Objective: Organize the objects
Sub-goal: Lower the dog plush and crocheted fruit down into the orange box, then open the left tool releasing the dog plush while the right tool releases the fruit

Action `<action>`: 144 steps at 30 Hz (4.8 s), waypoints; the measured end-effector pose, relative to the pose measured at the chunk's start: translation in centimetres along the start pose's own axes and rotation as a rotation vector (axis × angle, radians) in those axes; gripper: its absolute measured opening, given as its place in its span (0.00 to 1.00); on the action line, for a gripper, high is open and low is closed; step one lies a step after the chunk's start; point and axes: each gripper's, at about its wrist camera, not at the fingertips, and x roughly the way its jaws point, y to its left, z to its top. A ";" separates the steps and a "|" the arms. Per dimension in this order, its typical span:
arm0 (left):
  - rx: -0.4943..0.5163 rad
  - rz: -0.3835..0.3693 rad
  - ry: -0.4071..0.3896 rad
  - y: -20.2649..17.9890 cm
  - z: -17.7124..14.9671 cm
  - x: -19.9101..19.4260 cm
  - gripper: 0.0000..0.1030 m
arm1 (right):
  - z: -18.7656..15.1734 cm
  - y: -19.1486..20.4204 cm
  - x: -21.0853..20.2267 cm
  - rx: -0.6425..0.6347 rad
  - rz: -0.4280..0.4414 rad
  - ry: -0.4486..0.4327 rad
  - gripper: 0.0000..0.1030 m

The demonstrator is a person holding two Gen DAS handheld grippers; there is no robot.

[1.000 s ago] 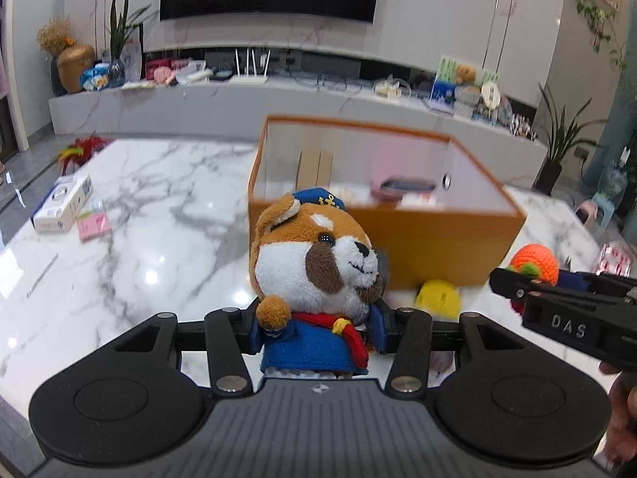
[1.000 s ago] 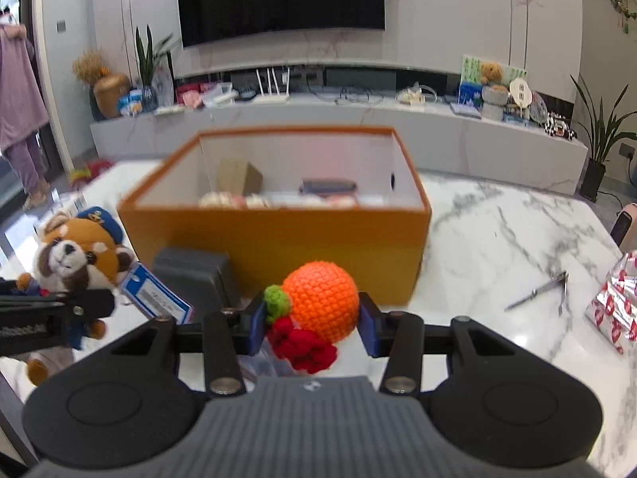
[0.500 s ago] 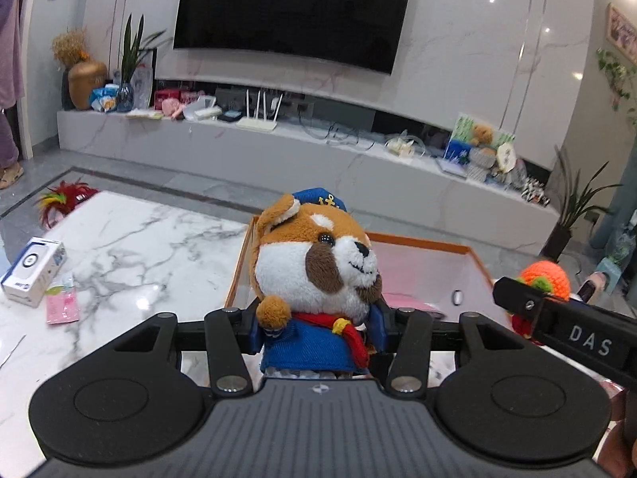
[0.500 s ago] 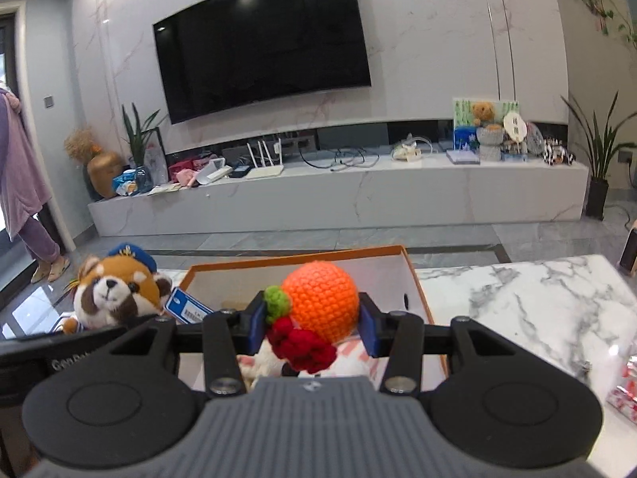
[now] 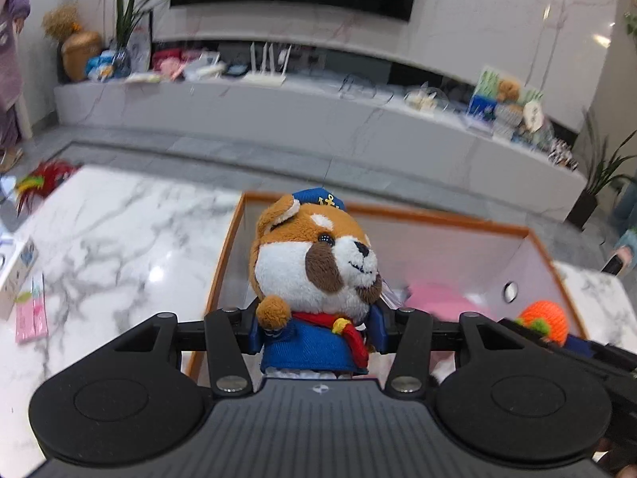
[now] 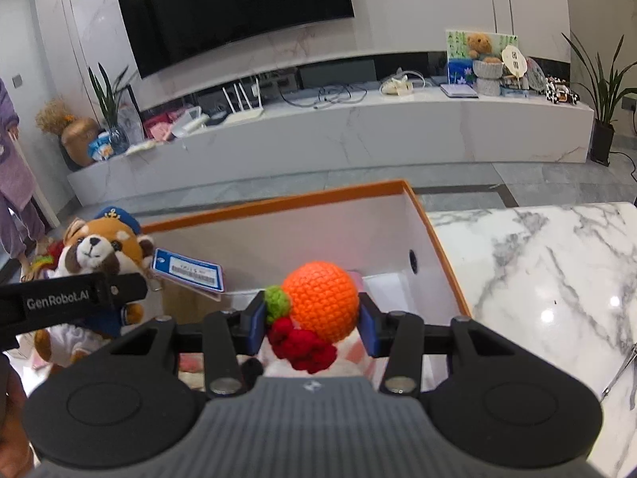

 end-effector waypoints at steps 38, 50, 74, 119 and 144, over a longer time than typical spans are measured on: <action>0.135 0.028 0.179 -2.8 -1.7 2.0 0.57 | -2.0 -0.9 2.4 0.013 -0.038 0.145 0.47; 0.146 0.062 0.200 -2.7 -2.1 1.5 0.57 | -2.6 -0.5 0.9 -0.002 -0.057 0.201 0.46; 0.124 0.090 0.177 -2.1 -1.8 2.9 0.58 | -2.2 0.2 3.0 0.032 -0.124 0.149 0.47; 0.098 0.010 0.179 -1.4 -1.1 1.6 0.62 | -2.7 1.2 2.1 -0.021 -0.091 0.122 0.73; 0.081 0.043 0.112 -0.7 -0.4 -0.3 0.62 | -2.2 1.5 0.7 -0.032 -0.092 0.063 0.75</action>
